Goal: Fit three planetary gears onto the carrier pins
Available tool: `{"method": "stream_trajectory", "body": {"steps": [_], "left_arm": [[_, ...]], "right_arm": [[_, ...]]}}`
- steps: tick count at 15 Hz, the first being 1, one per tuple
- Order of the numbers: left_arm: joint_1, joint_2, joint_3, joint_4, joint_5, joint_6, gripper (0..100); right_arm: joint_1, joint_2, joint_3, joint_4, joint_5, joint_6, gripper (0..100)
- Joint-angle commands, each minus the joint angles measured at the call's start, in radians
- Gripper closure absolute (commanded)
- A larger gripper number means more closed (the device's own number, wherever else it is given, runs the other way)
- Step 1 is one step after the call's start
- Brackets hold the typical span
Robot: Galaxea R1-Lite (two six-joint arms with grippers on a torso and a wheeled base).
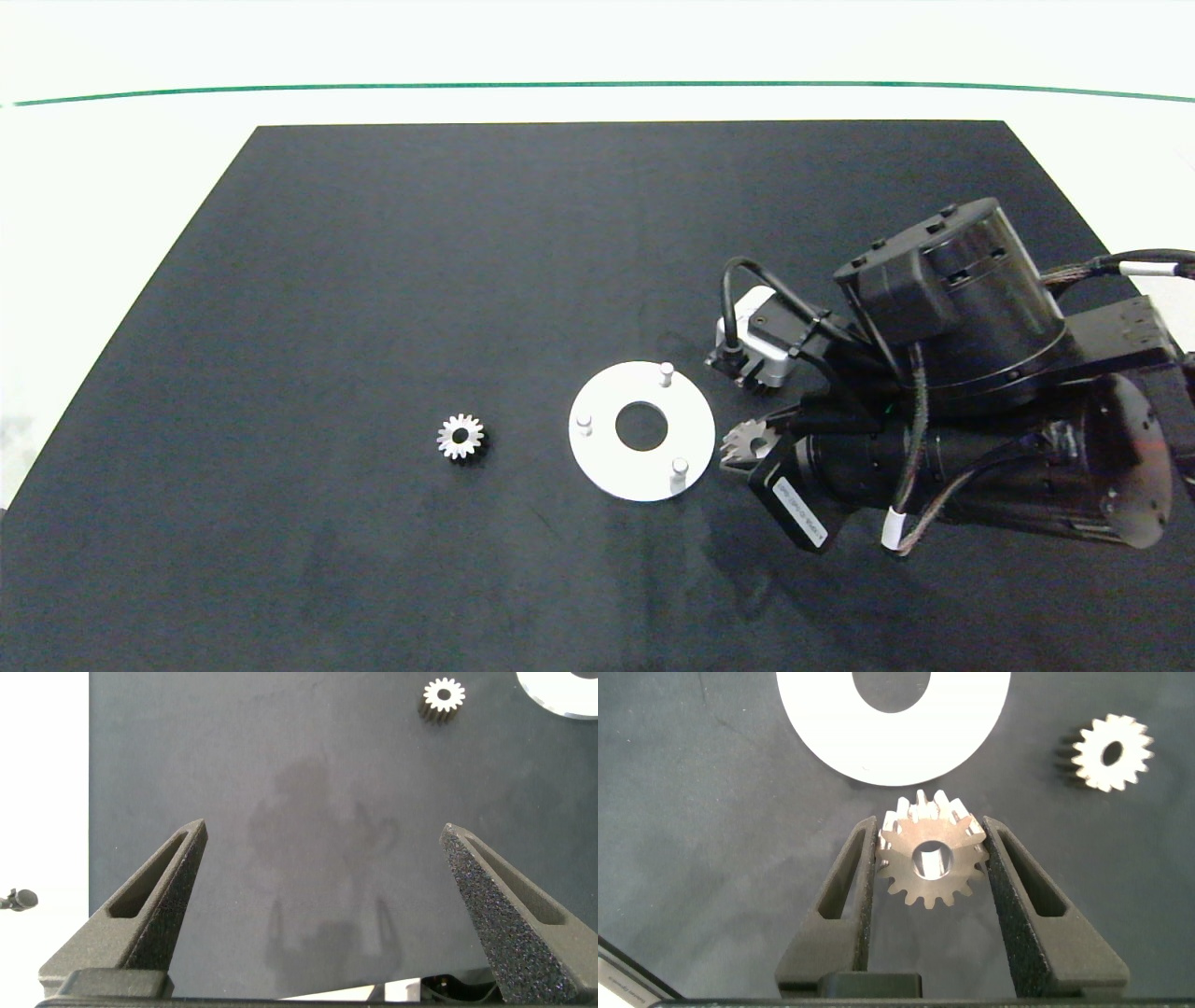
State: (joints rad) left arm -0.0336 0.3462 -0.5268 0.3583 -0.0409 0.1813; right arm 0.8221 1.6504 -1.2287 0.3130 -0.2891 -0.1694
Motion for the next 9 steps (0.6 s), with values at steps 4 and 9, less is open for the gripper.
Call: {"method": "stream_trajectory", "body": {"steps": [4, 9], "left_arm": [[0.0, 0.002, -0.004, 0.002, -0.001, 0.001, 0], [0.0, 0.004, -0.004, 0.002, -0.001, 0.001, 0]], "right_arm": [[0.034, 0.104, -0.072, 0.001, -0.005, -0.002, 96], [0.04, 0.131, -0.086, 0.021, -0.012, -0.001, 96]]}}
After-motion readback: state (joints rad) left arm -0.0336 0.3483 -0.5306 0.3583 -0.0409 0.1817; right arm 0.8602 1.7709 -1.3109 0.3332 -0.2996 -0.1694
